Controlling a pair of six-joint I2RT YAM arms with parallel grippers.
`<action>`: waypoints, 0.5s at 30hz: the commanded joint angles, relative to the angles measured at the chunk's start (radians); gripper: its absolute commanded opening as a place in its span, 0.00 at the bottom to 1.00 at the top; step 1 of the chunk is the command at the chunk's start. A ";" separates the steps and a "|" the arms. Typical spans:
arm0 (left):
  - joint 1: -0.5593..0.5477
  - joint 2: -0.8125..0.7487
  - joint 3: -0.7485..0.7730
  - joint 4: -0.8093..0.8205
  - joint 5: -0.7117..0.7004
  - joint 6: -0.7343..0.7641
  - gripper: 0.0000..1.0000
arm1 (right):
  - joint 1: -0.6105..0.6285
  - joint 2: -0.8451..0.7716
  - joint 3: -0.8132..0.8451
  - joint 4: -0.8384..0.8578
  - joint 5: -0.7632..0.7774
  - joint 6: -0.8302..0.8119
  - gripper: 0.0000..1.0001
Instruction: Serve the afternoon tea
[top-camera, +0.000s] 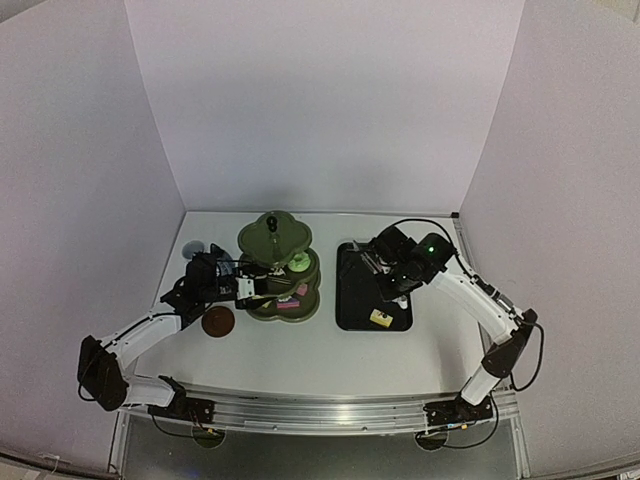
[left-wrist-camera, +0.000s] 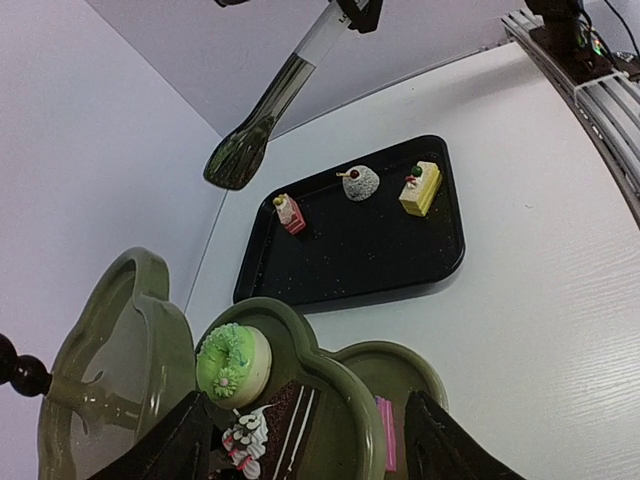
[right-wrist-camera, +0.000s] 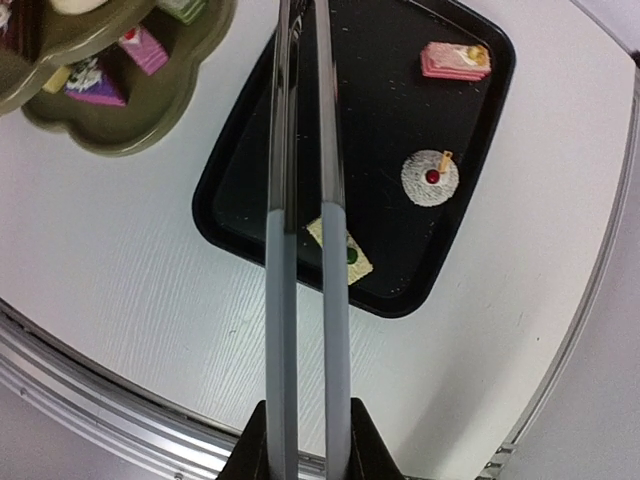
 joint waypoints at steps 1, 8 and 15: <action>-0.001 -0.091 -0.032 -0.078 -0.074 -0.144 0.67 | -0.095 -0.099 -0.087 -0.017 0.052 0.163 0.14; 0.000 -0.218 -0.119 -0.104 -0.189 -0.345 0.68 | -0.116 -0.168 -0.259 -0.023 0.026 0.300 0.16; 0.000 -0.268 -0.174 -0.095 -0.232 -0.421 0.69 | -0.124 -0.177 -0.338 -0.020 -0.006 0.345 0.16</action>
